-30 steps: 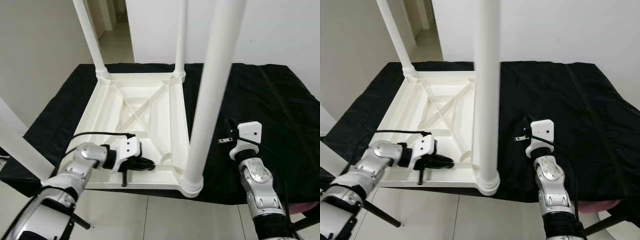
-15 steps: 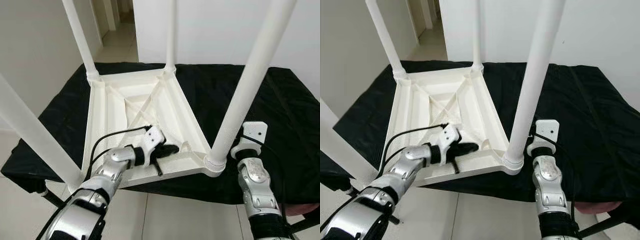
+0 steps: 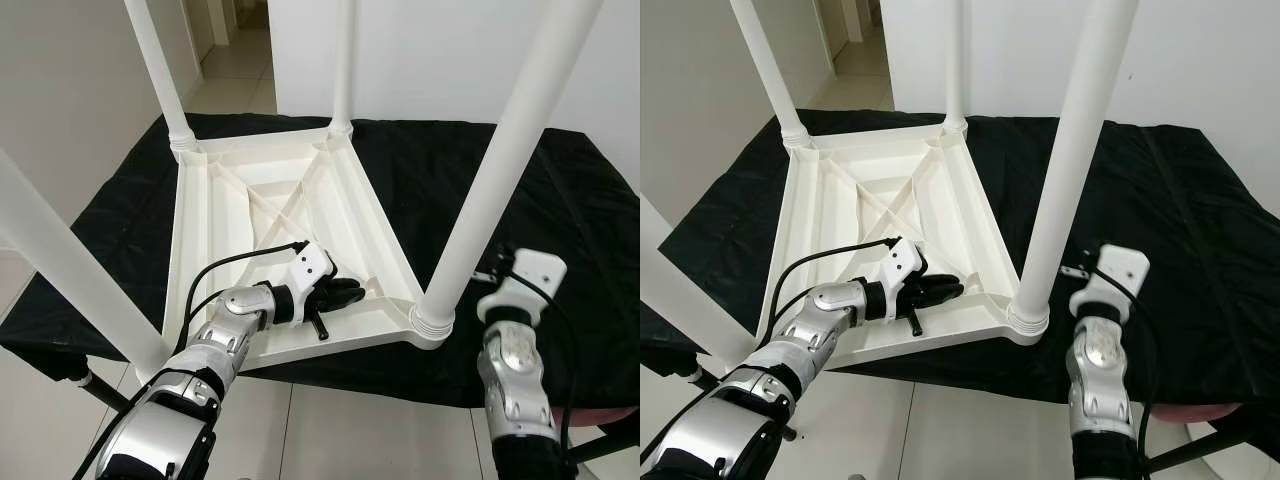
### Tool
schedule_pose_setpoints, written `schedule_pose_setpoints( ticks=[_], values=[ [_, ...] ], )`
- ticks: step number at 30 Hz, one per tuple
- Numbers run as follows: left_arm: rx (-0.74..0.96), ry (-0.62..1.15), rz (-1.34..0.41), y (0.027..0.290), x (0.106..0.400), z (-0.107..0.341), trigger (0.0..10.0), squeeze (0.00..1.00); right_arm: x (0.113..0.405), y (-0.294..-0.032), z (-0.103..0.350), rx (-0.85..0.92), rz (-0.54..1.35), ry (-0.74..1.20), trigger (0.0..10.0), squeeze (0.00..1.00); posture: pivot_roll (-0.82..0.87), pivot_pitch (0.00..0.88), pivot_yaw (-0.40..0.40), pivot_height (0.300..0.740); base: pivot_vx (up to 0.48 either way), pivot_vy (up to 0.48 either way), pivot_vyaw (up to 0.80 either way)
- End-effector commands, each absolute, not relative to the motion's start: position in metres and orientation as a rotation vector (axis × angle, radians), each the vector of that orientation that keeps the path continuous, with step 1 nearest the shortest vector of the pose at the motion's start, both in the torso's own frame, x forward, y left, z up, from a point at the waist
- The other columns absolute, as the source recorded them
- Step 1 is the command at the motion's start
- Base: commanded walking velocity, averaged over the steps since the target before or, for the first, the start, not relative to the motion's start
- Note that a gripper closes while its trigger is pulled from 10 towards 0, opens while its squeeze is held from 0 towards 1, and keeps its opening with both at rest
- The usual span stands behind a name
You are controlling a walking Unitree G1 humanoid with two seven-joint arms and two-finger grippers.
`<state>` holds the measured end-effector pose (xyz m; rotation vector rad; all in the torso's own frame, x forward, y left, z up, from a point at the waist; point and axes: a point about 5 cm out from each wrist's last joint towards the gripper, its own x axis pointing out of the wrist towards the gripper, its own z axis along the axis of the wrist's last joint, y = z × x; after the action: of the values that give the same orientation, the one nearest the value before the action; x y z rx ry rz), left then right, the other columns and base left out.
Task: Building children table
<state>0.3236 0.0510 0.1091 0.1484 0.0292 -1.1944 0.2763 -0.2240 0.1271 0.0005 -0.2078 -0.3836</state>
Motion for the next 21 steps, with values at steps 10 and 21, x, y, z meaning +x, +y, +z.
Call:
schedule_pose_setpoints(
  ticks=[10,21],
  values=[
    [0.108,-0.106,-1.062,0.040,0.310,0.129,10.0,0.00,0.258,-0.205,0.116,0.063,-0.422,-0.197,10.0,1.00,-0.14,0.000,0.031,0.740,0.000,0.000,0.00],
    [0.052,-0.155,-0.950,0.061,0.286,0.146,10.0,0.00,0.219,-0.188,0.118,0.009,-0.293,-0.237,10.0,0.00,-0.12,0.000,0.001,0.740,0.000,0.000,0.00]
  ],
)
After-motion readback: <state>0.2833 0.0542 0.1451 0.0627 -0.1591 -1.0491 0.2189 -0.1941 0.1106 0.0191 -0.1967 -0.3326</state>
